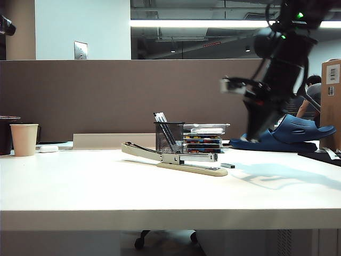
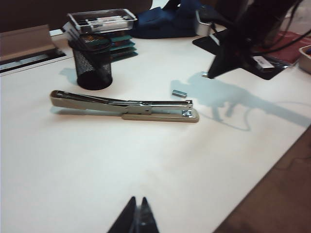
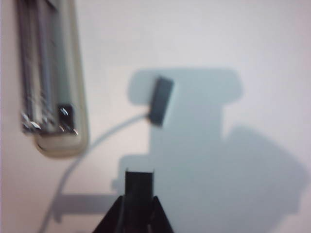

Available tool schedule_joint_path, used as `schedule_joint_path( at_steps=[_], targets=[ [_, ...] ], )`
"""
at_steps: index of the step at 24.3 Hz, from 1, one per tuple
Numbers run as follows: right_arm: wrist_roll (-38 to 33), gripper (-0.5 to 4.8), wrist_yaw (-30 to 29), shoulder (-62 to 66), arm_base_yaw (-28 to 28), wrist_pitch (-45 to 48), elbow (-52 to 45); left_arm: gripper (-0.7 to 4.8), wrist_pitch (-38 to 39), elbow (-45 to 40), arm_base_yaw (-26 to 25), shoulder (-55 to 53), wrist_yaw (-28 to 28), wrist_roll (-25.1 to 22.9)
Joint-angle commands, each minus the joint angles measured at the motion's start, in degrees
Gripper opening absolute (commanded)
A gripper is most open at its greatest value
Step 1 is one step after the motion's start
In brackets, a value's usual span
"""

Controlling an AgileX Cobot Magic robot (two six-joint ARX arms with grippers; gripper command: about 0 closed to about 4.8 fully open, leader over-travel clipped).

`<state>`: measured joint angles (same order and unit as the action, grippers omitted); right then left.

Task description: Pick up a set of staples and put them into the open stapler.

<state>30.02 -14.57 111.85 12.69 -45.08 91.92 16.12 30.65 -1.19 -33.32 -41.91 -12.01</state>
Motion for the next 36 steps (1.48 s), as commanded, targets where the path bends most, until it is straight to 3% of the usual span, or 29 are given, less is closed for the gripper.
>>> schedule_joint_path(
  at_steps=[1, 14, 20, 36],
  targets=[
    [-2.1, 0.48, -0.9, -0.4, 1.8, 0.0, 2.8, -0.05, -1.0, 0.3, 0.0, 0.1, -0.8, -0.2],
    [-9.0, 0.48, -5.0, 3.1, 8.2, 7.3, 5.8, -0.05, -1.6, 0.3, 0.0, 0.1, -0.9, -0.5],
    [-9.2, 0.48, -6.2, 6.4, 8.7, 8.3, 5.8, -0.05, 1.8, 0.3, 0.0, 0.0, -3.1, -8.6],
    [-9.3, 0.48, -6.2, 8.3, 9.0, 8.5, 5.8, -0.05, 3.2, 0.3, 0.0, 0.0, -3.1, -8.6]
  ],
)
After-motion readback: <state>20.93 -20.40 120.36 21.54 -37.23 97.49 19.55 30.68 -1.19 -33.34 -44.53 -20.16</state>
